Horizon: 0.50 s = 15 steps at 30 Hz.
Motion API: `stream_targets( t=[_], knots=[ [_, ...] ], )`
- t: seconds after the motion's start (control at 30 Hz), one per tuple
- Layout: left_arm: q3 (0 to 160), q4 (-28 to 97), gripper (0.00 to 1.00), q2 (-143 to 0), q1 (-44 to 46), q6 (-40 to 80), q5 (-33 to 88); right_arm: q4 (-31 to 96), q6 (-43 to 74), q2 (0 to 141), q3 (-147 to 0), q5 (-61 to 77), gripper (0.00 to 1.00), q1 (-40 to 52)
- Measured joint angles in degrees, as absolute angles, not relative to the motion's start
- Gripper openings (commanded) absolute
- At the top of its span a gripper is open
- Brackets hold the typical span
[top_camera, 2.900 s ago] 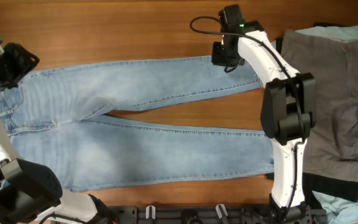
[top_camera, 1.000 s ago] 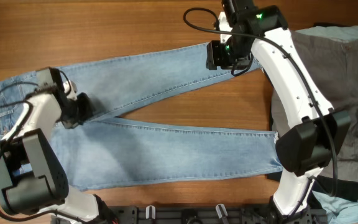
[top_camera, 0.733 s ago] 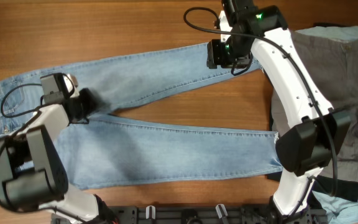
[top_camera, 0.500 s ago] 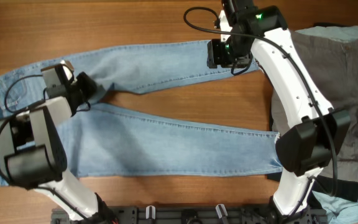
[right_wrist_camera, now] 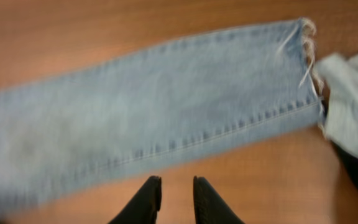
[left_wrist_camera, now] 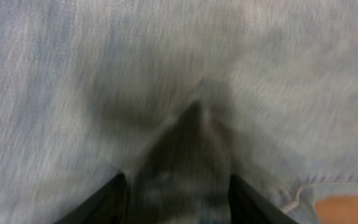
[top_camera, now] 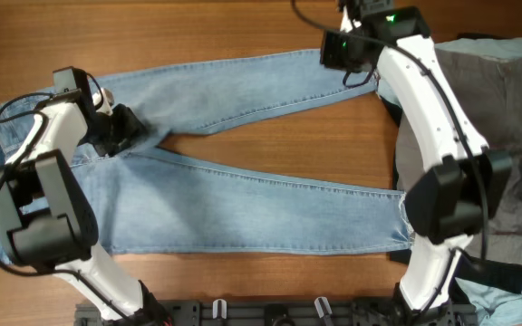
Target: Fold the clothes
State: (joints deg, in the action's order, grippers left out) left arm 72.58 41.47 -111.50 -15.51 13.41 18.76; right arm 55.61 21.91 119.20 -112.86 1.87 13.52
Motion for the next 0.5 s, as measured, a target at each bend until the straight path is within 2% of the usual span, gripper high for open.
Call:
stream_targets(
  t=[0.07, 0.3, 0.5],
  knots=[
    [72.62, 45.98, 0.55, -109.80, -15.84, 11.53, 18.70, 52.16, 24.21, 122.52, -112.86, 1.50, 0.04, 12.45],
    [72.66, 56.23, 0.56, -107.35, -16.14, 8.23, 17.89, 46.44, 29.06, 137.40, -112.84, 1.41, 0.04, 11.97],
    [72.64, 59.79, 0.57, -107.33, -16.14, 6.22, 17.63, 35.42, 31.27, 140.84, -113.45, 2.66, 0.04, 11.94]
  ],
)
